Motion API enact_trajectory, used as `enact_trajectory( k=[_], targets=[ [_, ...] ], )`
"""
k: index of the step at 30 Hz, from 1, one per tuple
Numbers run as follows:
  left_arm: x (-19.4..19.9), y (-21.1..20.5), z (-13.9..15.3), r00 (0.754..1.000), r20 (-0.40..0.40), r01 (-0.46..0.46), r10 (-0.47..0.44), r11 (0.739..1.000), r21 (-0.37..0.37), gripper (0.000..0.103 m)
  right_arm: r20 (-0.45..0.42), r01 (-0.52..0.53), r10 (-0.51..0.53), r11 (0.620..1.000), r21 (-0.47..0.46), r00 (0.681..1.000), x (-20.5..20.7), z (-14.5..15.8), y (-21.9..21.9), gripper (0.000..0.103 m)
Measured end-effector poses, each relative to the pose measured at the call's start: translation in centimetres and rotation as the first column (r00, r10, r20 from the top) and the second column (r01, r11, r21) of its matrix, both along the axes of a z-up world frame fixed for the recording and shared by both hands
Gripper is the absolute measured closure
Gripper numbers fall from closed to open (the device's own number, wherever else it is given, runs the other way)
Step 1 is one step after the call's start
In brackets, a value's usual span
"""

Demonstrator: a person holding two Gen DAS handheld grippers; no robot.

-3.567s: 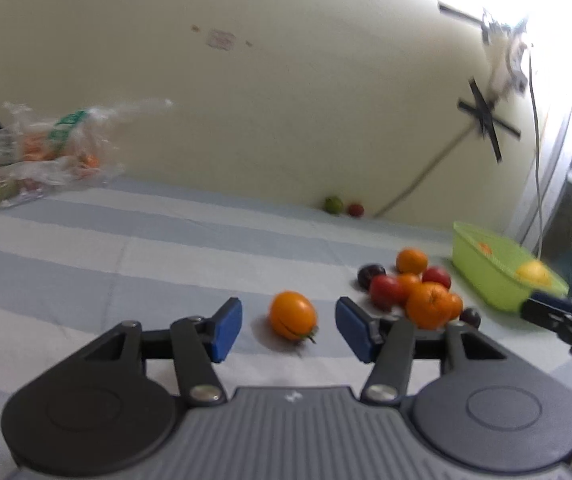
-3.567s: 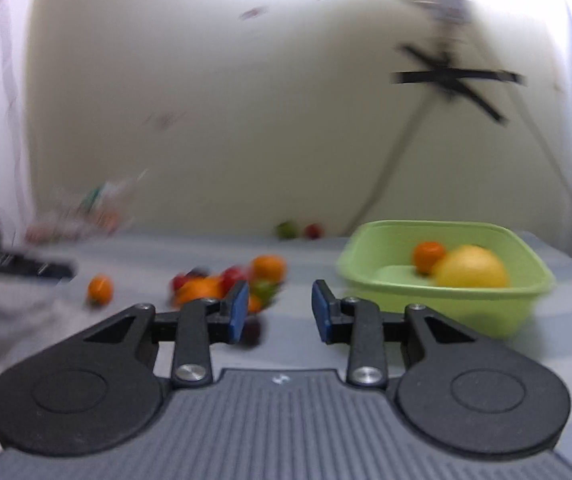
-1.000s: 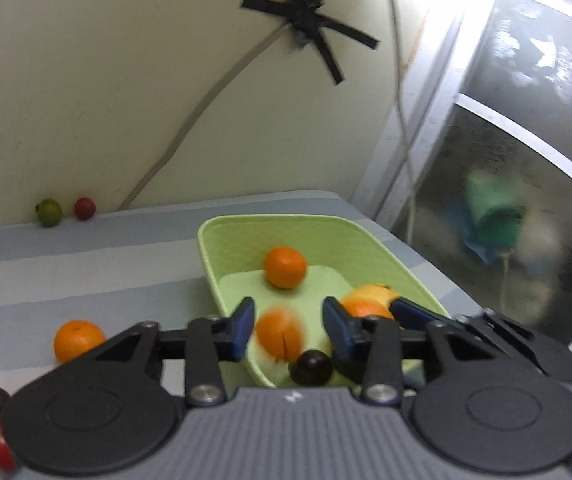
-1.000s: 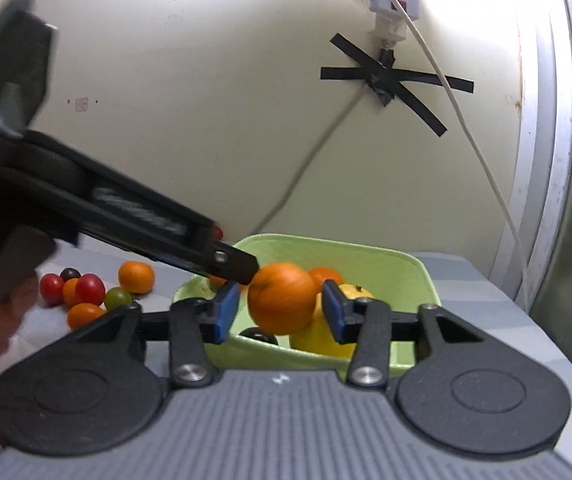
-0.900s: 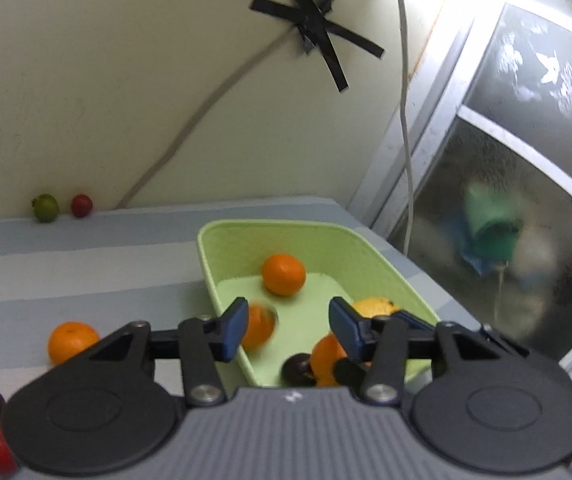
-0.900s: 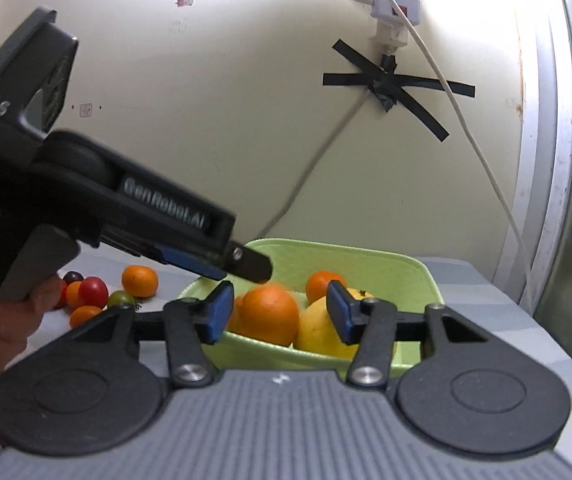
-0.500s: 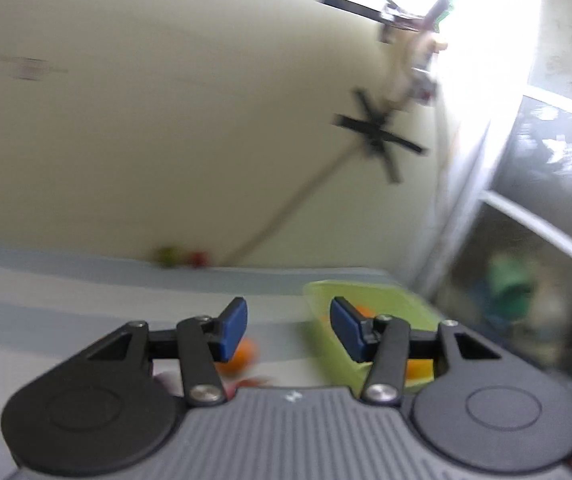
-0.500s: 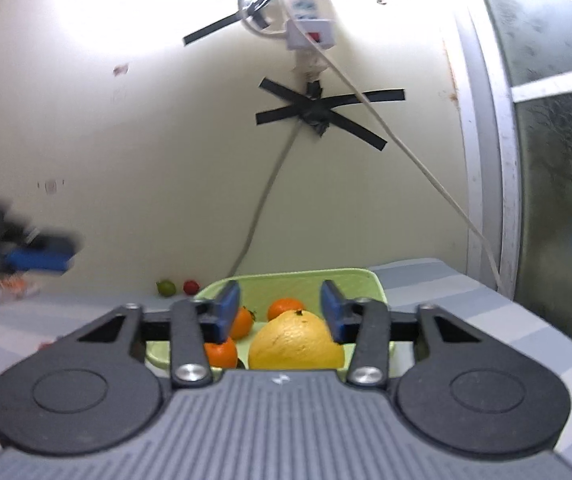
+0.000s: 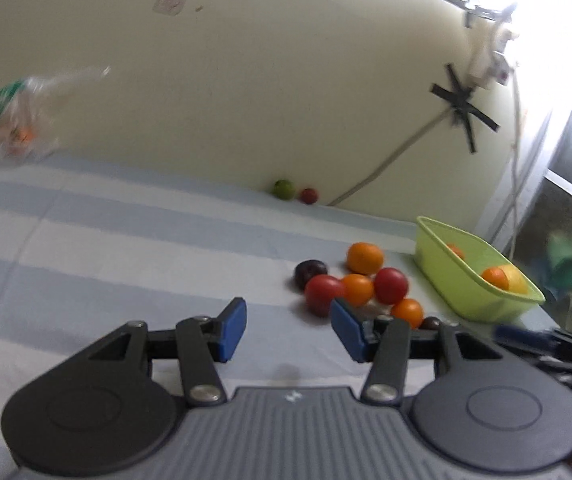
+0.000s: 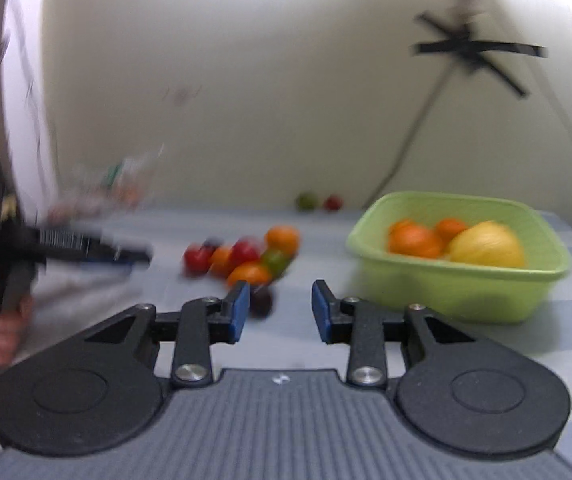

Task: Organize fruits
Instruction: 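Grasp an orange cherry tomato with the left tool while the right tool grasps a dark plum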

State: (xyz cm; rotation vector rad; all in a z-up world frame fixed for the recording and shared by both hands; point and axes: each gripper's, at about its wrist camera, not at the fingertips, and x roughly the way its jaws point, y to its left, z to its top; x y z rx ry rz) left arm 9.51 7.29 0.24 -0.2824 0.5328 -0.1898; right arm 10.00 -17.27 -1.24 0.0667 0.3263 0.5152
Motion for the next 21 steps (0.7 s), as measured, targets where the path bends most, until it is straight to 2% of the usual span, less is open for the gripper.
enact_trajectory(
  k=[1,4,8,13,15,16,19,21],
  targets=[
    [-0.3,-0.2,0.0,1.0,0.011,0.014,-0.014,1.0,0.012,0.055,-0.013,-0.018,0.017,0.999,-0.036,1.0,0.4,0.1,1.0,0.066],
    [-0.6,-0.7,0.3,0.998,0.044,0.04,-0.041,0.998,0.039,0.055,-0.018,-0.049,0.047,0.994,-0.096,0.999,1.8,0.4,3.1,0.057],
    [-0.8,-0.2,0.2,0.997,0.053,0.047,-0.048,0.999,0.018,0.055,-0.042,-0.06,0.054,0.986,-0.158,0.998,4.5,0.8,5.0,0.049],
    [-1.1,-0.3,0.3,0.997,0.062,0.054,-0.054,0.999,0.001,0.055,-0.081,-0.083,0.064,0.965,-0.251,0.995,6.6,0.1,6.8,0.052],
    [-1.4,-0.5,0.4,0.993,0.08,0.082,-0.082,0.997,0.0,0.053,-0.056,-0.07,0.057,0.963,-0.26,0.997,6.0,0.2,6.7,0.065],
    [-1.6,-0.6,0.5,0.99,0.089,0.107,-0.106,0.994,-0.005,0.051,-0.046,-0.079,0.069,0.961,-0.266,0.997,5.6,0.3,6.8,0.065],
    [-1.9,-1.0,0.6,0.977,0.103,0.19,-0.185,0.981,-0.038,0.048,-0.007,-0.191,0.194,0.956,-0.224,0.981,3.0,0.6,6.6,0.065],
    [-1.9,-1.4,0.5,0.965,0.1,0.248,-0.241,0.966,-0.073,0.048,-0.011,-0.274,0.28,0.932,-0.239,0.96,1.4,0.6,7.3,0.065]
  ],
)
